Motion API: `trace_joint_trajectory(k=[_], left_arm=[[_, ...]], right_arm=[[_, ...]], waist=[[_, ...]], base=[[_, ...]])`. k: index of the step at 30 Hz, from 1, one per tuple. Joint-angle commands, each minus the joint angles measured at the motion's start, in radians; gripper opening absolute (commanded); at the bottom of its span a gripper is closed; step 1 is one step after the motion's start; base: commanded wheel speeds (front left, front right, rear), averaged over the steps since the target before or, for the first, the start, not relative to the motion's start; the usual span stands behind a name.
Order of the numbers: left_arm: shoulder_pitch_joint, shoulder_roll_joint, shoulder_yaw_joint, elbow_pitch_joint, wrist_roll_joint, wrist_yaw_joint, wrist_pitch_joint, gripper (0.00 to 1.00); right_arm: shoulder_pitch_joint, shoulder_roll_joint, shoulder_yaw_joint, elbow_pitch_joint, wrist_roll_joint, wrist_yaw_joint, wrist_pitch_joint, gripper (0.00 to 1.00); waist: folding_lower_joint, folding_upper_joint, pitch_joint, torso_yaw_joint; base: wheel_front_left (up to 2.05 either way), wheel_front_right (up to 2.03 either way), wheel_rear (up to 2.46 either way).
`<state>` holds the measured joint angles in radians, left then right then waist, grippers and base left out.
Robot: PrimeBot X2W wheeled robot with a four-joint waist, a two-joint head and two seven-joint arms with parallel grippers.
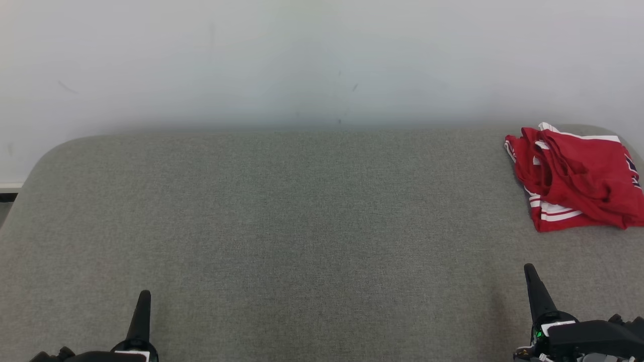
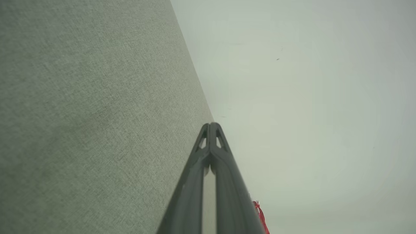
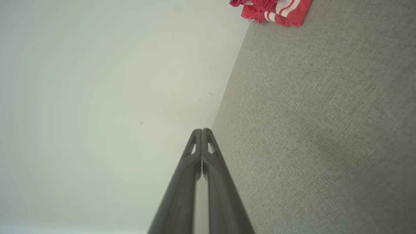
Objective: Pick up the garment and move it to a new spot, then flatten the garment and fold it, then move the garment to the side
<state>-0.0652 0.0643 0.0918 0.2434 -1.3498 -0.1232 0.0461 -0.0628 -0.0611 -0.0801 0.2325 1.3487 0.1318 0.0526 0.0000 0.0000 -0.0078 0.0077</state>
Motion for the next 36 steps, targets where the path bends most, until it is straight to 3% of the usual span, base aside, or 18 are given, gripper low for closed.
trace_joint_trajectory(k=[1, 36], left_arm=[[-0.021, -0.002, 0.004, -0.003, -0.020, -0.003, 0.006, 0.00], [-0.048, -0.016, 0.025, 0.002, -0.262, -0.009, 0.071, 0.00]], right_arm=[[-0.015, 0.002, -0.005, -0.003, 0.024, -0.001, 0.005, 0.00], [-0.049, 0.007, -0.030, 0.013, 0.269, -0.002, 0.059, 0.00]], waist=[[0.0000, 0.0000, 0.000, 0.000], [0.0000, 0.0000, 0.011, -0.007]], base=[[0.00, 0.00, 0.00], [0.00, 0.00, 0.00]])
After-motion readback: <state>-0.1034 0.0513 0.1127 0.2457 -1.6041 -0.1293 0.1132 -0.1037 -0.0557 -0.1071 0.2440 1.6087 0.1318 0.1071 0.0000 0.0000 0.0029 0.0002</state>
